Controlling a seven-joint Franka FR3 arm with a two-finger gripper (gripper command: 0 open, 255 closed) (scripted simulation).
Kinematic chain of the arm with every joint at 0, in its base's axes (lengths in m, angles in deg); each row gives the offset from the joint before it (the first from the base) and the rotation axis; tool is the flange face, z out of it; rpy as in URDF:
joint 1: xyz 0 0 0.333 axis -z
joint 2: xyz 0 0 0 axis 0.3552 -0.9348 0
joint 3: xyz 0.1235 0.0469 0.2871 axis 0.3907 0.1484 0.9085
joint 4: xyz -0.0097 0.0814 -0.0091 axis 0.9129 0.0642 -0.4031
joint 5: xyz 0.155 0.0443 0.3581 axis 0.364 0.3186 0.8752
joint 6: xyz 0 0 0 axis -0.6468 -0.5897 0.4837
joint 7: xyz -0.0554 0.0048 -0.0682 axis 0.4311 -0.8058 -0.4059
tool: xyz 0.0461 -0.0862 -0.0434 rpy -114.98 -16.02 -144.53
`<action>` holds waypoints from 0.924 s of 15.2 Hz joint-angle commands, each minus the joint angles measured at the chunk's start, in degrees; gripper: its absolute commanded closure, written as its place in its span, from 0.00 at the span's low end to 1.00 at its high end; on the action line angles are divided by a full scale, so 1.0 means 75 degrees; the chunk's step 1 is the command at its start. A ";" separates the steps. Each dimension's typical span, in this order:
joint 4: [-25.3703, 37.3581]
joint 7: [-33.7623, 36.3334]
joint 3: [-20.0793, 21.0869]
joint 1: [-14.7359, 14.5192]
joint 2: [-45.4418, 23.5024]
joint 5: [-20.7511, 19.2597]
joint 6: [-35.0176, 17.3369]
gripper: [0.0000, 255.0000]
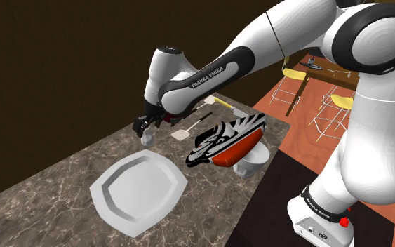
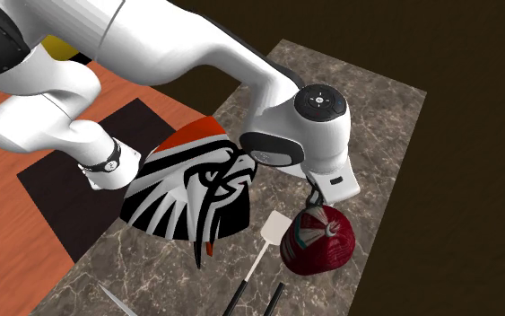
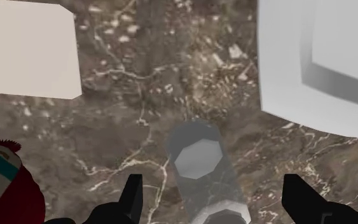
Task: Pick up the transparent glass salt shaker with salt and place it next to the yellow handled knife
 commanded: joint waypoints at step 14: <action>0.0003 0.0004 -0.0002 -0.0003 -0.0009 -0.0003 -0.0006 1.00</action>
